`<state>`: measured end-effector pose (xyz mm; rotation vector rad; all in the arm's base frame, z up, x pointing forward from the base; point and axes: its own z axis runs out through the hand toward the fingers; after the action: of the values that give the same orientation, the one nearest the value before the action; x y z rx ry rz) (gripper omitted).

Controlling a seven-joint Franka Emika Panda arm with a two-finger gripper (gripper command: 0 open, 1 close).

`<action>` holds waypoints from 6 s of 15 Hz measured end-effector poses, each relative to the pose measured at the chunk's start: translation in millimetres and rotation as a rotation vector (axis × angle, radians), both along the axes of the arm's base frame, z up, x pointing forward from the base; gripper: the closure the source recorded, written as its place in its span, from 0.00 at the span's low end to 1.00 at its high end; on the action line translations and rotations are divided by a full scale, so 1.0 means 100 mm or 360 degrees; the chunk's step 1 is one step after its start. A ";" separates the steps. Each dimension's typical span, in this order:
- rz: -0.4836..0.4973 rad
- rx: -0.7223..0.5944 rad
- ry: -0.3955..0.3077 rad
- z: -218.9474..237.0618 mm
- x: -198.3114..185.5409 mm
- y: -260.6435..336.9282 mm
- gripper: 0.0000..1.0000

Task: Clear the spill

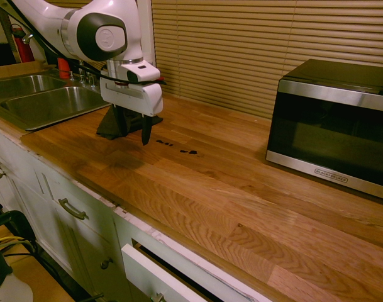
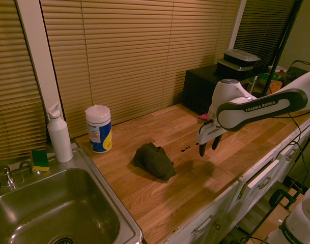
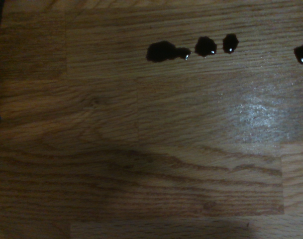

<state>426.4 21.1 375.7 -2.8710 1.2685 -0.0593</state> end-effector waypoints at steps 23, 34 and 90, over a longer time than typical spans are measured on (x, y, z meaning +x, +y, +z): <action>0.0432 -0.0052 -0.0361 0.21 0.40 1.77 0.00; 0.0373 -0.0176 -0.0434 -0.16 0.90 2.47 1.00; -0.0578 -0.0136 -0.0322 -0.18 1.17 -1.25 1.00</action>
<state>543.4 -103.6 357.5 -2.5753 1.7561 -0.4010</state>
